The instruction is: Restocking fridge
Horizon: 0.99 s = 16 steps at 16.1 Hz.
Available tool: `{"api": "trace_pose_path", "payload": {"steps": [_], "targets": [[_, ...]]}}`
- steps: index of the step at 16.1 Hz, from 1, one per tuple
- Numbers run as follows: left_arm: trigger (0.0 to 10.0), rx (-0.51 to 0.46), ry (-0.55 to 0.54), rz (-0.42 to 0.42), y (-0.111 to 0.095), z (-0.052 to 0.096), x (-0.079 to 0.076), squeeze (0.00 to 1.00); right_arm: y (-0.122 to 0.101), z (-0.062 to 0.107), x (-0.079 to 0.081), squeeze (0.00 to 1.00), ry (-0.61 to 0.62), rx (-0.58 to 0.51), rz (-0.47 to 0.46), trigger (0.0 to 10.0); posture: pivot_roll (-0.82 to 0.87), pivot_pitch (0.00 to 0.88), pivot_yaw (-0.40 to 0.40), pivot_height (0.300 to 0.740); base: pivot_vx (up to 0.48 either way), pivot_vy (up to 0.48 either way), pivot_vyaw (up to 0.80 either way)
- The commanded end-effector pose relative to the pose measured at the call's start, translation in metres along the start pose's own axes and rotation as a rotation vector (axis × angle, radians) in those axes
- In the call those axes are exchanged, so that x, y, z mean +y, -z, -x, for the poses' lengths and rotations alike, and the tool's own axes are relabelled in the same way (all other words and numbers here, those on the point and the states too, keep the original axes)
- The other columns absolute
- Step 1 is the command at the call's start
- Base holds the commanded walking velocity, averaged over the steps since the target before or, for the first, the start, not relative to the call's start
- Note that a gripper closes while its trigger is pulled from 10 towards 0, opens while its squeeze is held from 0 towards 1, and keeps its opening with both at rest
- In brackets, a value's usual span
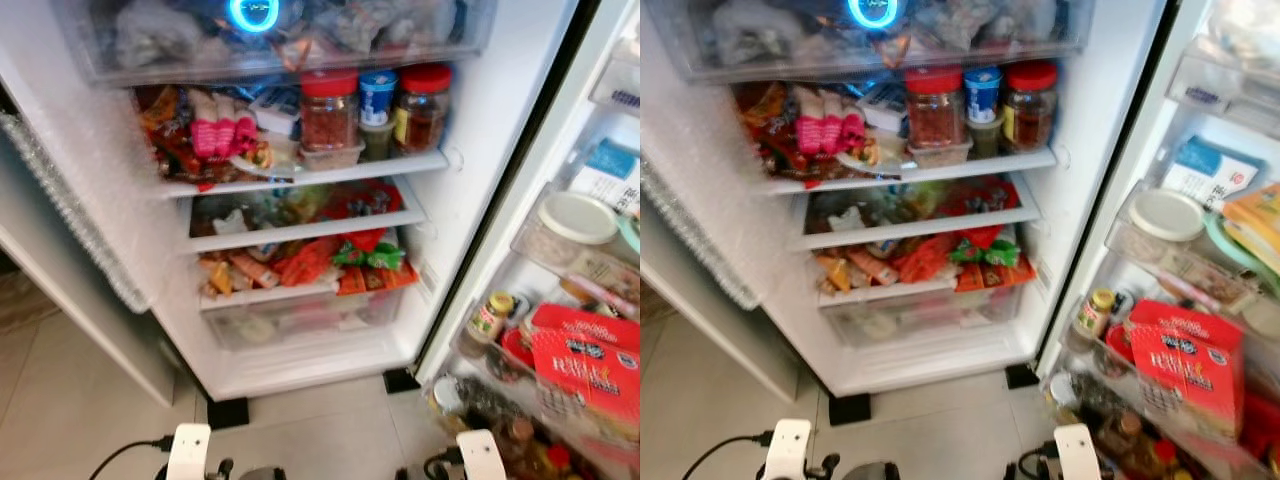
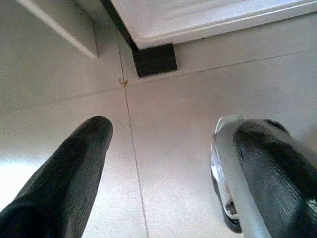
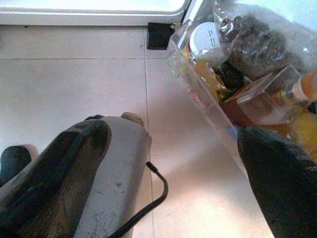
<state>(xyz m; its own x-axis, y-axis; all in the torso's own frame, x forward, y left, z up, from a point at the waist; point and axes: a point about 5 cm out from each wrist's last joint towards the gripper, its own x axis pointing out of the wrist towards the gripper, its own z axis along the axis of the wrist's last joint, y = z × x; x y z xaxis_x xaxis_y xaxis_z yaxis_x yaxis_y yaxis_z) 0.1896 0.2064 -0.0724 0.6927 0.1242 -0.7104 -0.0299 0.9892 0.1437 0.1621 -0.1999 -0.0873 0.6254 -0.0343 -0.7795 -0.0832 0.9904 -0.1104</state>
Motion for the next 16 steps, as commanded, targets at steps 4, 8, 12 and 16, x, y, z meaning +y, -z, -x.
{"api": "trace_pose_path", "payload": {"steps": [4,8,12,16], "targets": [[10.0,0.045,0.004,-0.012,0.01,0.002,0.001,0.0,0.045,0.013,0.013,0.0,-0.047,0.181,-0.001,10.0,-0.1,0.1,0.043,0.637,0.0,0.352,0.0],[10.0,0.05,0.063,-0.077,0.013,0.003,-0.004,0.0,0.044,0.012,0.012,0.0,-0.046,0.181,-0.003,10.0,-0.1,0.106,0.042,0.637,0.0,0.352,0.0],[10.0,0.095,0.05,-0.071,0.025,0.006,-0.006,0.0,0.044,0.012,0.012,0.0,-0.043,0.179,-0.005,10.0,-0.11,0.1,0.041,0.637,0.0,0.351,0.0],[10.0,0.132,0.034,-0.049,0.033,0.008,-0.013,0.0,0.044,0.012,0.012,0.0,-0.042,0.181,-0.002,10.0,-0.1,0.094,0.037,0.637,0.0,0.343,0.0]]}}
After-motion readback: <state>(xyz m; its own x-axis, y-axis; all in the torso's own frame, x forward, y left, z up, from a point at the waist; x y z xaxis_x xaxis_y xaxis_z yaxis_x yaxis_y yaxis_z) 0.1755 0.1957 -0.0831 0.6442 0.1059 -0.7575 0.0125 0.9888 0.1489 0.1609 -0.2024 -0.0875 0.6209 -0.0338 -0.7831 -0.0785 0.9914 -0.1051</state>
